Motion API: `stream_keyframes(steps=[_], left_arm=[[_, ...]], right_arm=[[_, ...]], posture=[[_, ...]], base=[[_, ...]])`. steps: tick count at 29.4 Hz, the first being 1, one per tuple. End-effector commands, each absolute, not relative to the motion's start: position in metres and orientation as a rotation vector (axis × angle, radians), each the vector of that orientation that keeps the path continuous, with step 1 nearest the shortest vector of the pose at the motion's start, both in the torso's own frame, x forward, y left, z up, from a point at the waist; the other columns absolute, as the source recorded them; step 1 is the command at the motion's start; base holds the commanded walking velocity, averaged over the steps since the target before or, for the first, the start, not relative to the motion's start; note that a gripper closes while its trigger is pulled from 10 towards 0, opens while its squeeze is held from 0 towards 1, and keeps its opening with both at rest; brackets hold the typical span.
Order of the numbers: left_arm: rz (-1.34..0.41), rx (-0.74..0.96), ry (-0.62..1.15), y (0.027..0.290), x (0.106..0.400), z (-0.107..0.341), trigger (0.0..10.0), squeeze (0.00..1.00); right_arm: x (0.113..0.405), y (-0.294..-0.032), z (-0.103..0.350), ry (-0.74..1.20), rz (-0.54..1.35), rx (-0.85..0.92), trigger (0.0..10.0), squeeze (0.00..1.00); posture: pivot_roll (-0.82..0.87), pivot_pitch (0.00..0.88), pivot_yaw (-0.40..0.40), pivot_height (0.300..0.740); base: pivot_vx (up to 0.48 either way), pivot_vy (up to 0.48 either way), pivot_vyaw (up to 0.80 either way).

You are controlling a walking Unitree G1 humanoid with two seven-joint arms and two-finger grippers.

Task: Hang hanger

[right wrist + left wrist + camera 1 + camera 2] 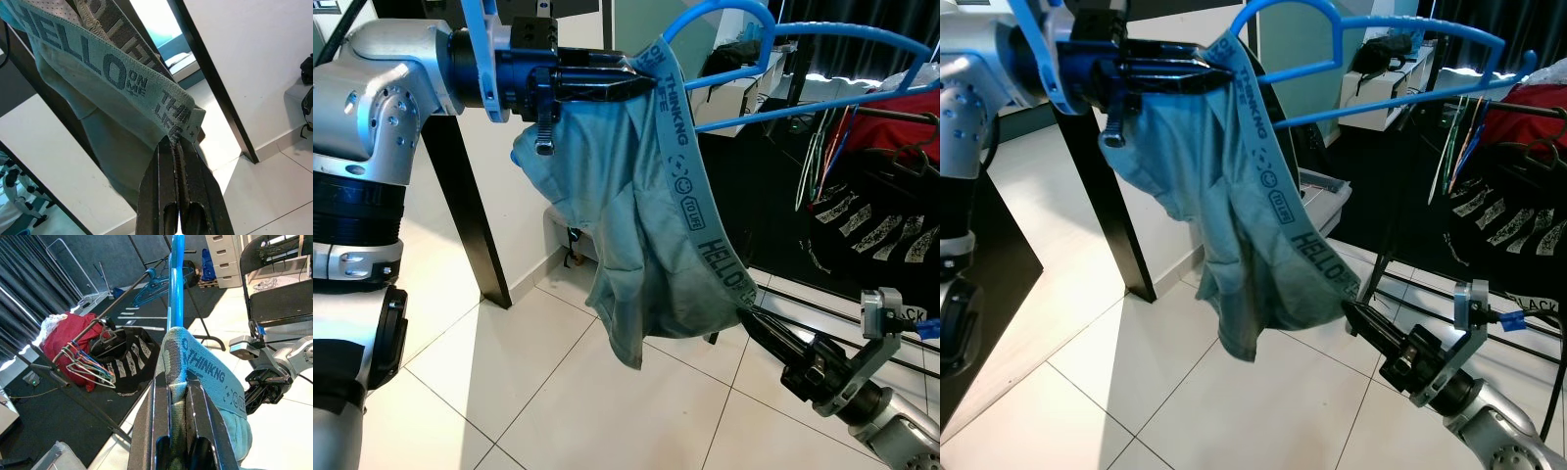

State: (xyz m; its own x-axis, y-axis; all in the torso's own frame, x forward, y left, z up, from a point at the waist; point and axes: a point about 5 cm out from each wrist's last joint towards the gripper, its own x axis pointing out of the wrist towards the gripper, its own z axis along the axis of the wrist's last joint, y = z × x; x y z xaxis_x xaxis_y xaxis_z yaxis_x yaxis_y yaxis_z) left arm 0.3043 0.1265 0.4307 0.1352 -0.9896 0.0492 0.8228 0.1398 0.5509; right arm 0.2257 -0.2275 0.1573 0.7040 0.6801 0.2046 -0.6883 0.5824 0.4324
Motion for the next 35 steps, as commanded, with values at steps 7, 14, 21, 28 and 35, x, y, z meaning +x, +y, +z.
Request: stream_keyframes(steps=[7, 14, 21, 28, 35], left_arm=[[-1.330, 0.473, -0.392, 0.140, 0.311, 0.418, 8.8, 0.00], [-1.304, 0.488, -0.275, 0.156, 0.317, 0.394, 8.9, 0.00], [-1.305, 0.467, -0.109, 0.180, 0.314, 0.362, 8.5, 0.00], [-1.305, 0.472, -0.005, 0.191, 0.310, 0.342, 8.4, 0.00], [-1.321, 0.467, 0.026, 0.191, 0.308, 0.334, 8.4, 0.00]], right_arm=[[0.243, -0.251, 0.182, -0.132, 0.662, 0.413, 0.0, 0.00], [0.252, -0.281, 0.213, -0.242, 0.516, 0.298, 0.0, 0.00], [0.252, -0.296, 0.250, -0.326, 0.470, 0.158, 0.0, 0.00], [0.252, -0.297, 0.261, -0.352, 0.482, 0.120, 0.0, 0.00], [0.253, -0.293, 0.263, -0.359, 0.503, 0.116, 0.0, 0.00]], posture=[[-0.04, 0.000, 0.020, 0.740], [-0.05, 0.000, 0.023, 0.740], [-0.03, 0.000, 0.019, 0.740], [-0.03, 0.000, 0.020, 0.740], [-0.03, 0.000, 0.017, 0.740]], base=[[0.000, 0.000, 0.00], [0.000, 0.000, 0.00], [0.000, 0.000, 0.00], [0.000, 0.000, 0.00], [0.000, 0.000, 0.00]])
